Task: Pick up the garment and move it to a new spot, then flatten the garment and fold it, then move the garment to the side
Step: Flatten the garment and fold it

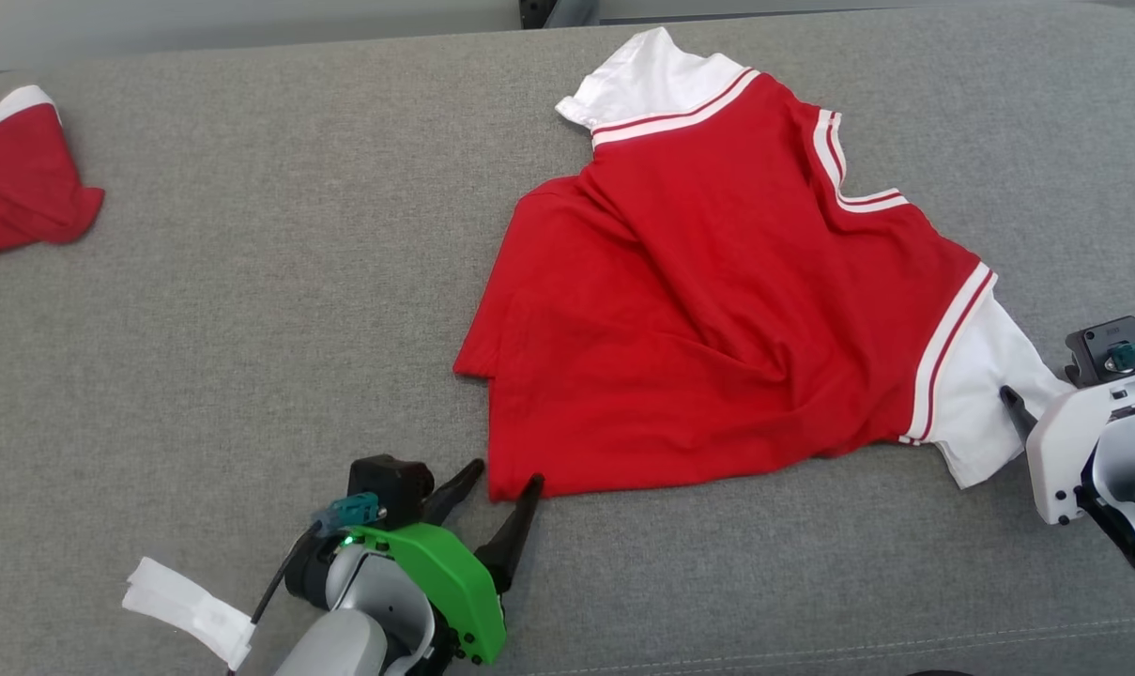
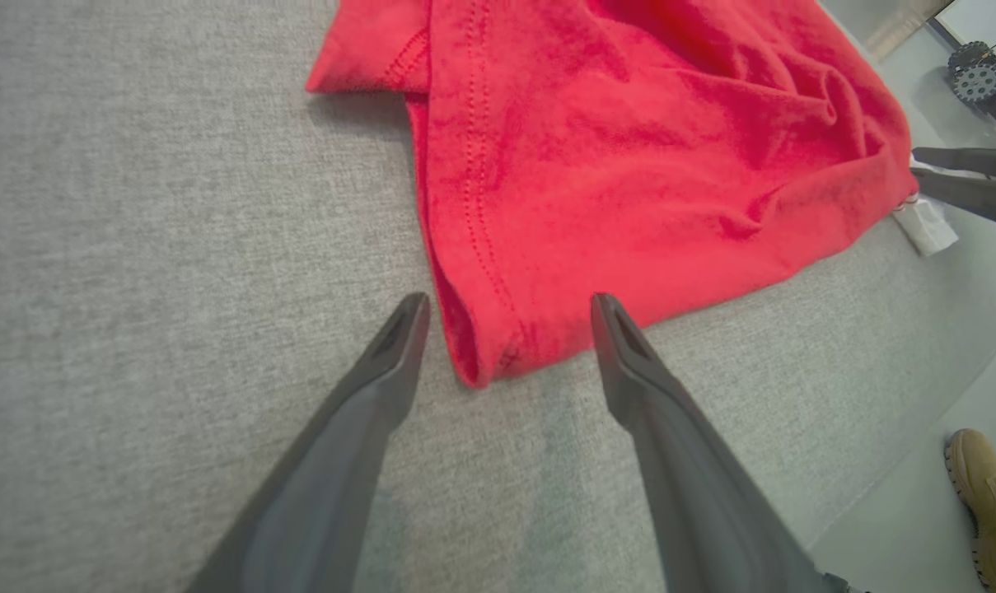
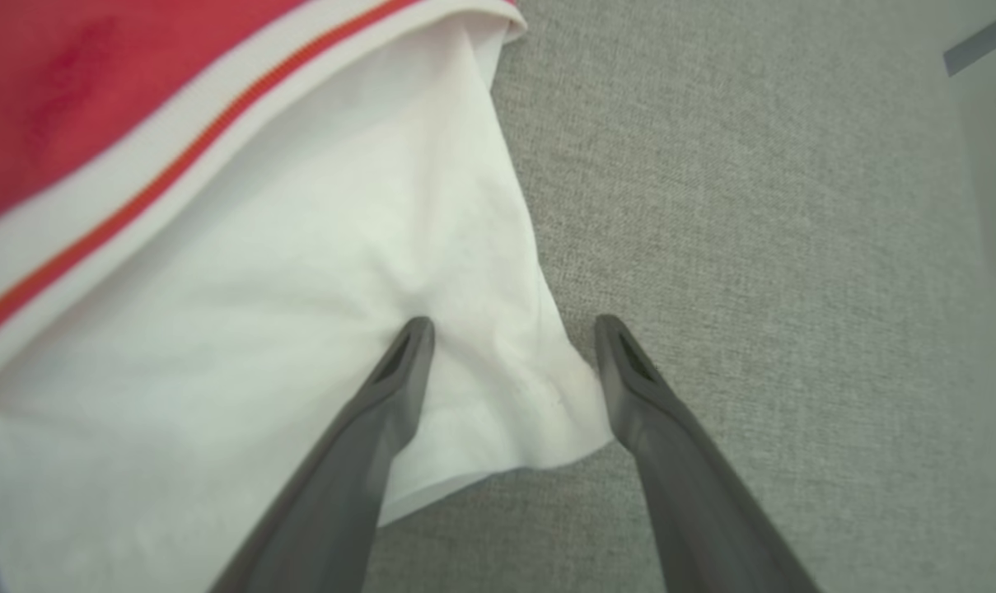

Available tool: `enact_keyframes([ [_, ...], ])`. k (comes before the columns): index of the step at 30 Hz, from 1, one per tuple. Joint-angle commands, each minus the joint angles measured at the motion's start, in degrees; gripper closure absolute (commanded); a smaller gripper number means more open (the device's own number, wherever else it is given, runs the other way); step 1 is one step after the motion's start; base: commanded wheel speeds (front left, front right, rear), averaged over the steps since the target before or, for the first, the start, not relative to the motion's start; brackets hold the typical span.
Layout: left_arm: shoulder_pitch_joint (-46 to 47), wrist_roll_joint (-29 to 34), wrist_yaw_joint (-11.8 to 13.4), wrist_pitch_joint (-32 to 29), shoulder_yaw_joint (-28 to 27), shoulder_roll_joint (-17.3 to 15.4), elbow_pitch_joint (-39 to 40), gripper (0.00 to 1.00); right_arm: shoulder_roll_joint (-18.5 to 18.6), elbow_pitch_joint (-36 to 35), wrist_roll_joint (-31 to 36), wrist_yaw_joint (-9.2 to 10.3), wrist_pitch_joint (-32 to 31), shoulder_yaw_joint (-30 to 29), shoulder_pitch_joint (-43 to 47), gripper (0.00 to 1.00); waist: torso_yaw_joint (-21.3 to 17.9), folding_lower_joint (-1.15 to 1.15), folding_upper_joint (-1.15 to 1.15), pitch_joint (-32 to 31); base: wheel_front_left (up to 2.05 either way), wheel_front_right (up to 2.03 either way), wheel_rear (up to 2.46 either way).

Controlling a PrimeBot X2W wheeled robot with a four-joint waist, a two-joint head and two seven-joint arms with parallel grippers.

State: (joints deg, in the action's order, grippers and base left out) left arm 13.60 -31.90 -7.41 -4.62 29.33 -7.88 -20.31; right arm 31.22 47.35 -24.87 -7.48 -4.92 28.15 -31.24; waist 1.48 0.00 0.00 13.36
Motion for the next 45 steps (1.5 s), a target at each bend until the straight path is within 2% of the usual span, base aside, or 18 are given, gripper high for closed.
enact_keyframes([
  [1,1.3,-0.6,-0.1,0.3,0.0,0.2,-0.1,0.00,-0.7,1.2,-0.4,-0.01,-0.4,1.1,0.7,0.00,-0.1,0.00,0.00,0.2,0.00,0.00,0.00],
  [6,3.1,-3.2,-0.1,-1.5,2.1,0.2,-4.4,0.00,-1.2,2.4,-2.2,-0.02,-0.7,3.1,0.3,0.00,-0.6,0.00,0.00,0.6,0.00,0.00,0.00],
  [7,3.3,-3.6,-0.1,-1.7,2.6,0.2,-5.7,0.05,-1.6,2.6,-2.8,-0.02,-1.0,3.5,0.4,0.00,-0.7,0.00,0.00,0.7,0.00,0.00,0.00],
  [8,3.6,-3.9,-0.1,-1.7,3.2,0.2,-6.7,0.36,-2.0,2.7,-3.5,-0.03,-1.4,4.2,0.5,0.00,-0.8,0.00,0.00,0.7,0.00,0.00,0.00],
  [9,3.9,-4.4,-0.1,-1.4,3.6,0.2,-7.5,0.60,-2.4,2.8,-4.2,-0.06,-1.9,5.0,0.8,0.00,-0.9,0.00,0.00,0.7,0.00,0.00,0.00],
  [10,4.0,-5.0,-0.1,-1.0,4.0,0.4,-8.2,0.92,-2.7,2.8,-5.0,-0.25,-2.4,6.0,1.2,0.00,-1.0,0.00,0.00,0.5,0.00,0.00,0.00],
  [11,4.3,-5.7,-0.1,-0.8,4.7,0.5,-8.5,1.00,-3.0,2.1,-6.1,-0.36,-2.7,7.2,1.7,0.70,-1.1,0.00,0.00,0.4,0.00,0.00,0.00],
  [12,4.4,-6.3,-0.1,-0.6,5.8,0.6,-8.7,1.00,-3.1,1.3,-7.6,-0.37,-2.3,7.8,2.1,1.00,-1.1,0.00,0.00,0.2,0.00,0.00,0.00],
  [17,4.1,-11.6,-0.1,-1.3,9.2,-0.9,-6.0,1.00,-0.5,-4.8,-17.7,-0.35,-4.4,11.1,3.7,1.00,-1.4,0.00,0.00,-1.9,0.00,0.00,0.00],
  [22,2.6,-17.6,-0.1,-2.8,9.9,-6.8,6.6,1.00,7.0,-19.7,-32.2,0.01,-4.2,8.5,4.3,1.00,-1.6,0.00,0.00,-5.0,0.00,0.00,0.00],
  [23,2.6,-17.6,-0.1,-2.8,9.9,-6.8,6.6,1.00,7.0,-19.7,-32.2,0.01,-4.2,8.5,4.3,1.00,-1.6,0.00,0.00,-5.0,0.00,0.00,0.00],
  [24,1.8,-19.8,-0.1,-4.2,8.1,-10.4,14.0,1.00,10.4,-27.3,-38.1,0.00,-3.3,5.7,5.7,1.00,-1.8,0.00,0.00,-5.9,0.00,0.00,0.00],
  [27,1.9,-22.9,1.0,-7.7,4.0,-16.4,26.1,1.00,16.5,-37.3,-44.5,0.00,-1.3,0.0,7.1,1.00,-2.0,0.00,0.00,-6.5,0.00,0.00,0.00],
  [33,9.4,-33.3,5.4,-17.7,-6.0,-24.4,43.8,1.00,23.3,-48.6,-53.8,-0.02,1.7,-13.6,5.5,1.00,-1.9,0.00,0.00,-4.8,0.00,0.00,0.00],
  [36,16.5,-36.6,7.5,-22.3,-9.3,-26.2,45.5,1.00,24.3,-50.4,-55.8,-0.02,1.4,-18.1,2.0,1.00,-1.6,0.00,0.00,-2.6,0.00,0.00,0.00],
  [39,21.9,-38.7,8.8,-25.0,-10.4,-26.2,44.6,1.00,24.3,-50.6,-55.9,-0.01,0.5,-19.9,-1.7,1.00,-1.2,0.00,0.00,-0.5,0.00,0.00,0.00],
  [42,30.8,-38.9,10.7,-27.7,-10.9,-25.0,40.0,1.00,22.4,-48.1,-53.1,-0.01,-1.4,-20.1,-9.2,1.00,-0.5,0.00,0.00,3.5,0.00,0.00,0.00],
  [45,40.4,-35.7,11.3,-28.7,-9.5,-23.2,31.5,1.00,17.5,-42.2,-46.5,-0.01,-3.8,-18.9,-19.6,1.00,0.7,0.00,0.00,8.5,0.00,0.00,0.00],
])
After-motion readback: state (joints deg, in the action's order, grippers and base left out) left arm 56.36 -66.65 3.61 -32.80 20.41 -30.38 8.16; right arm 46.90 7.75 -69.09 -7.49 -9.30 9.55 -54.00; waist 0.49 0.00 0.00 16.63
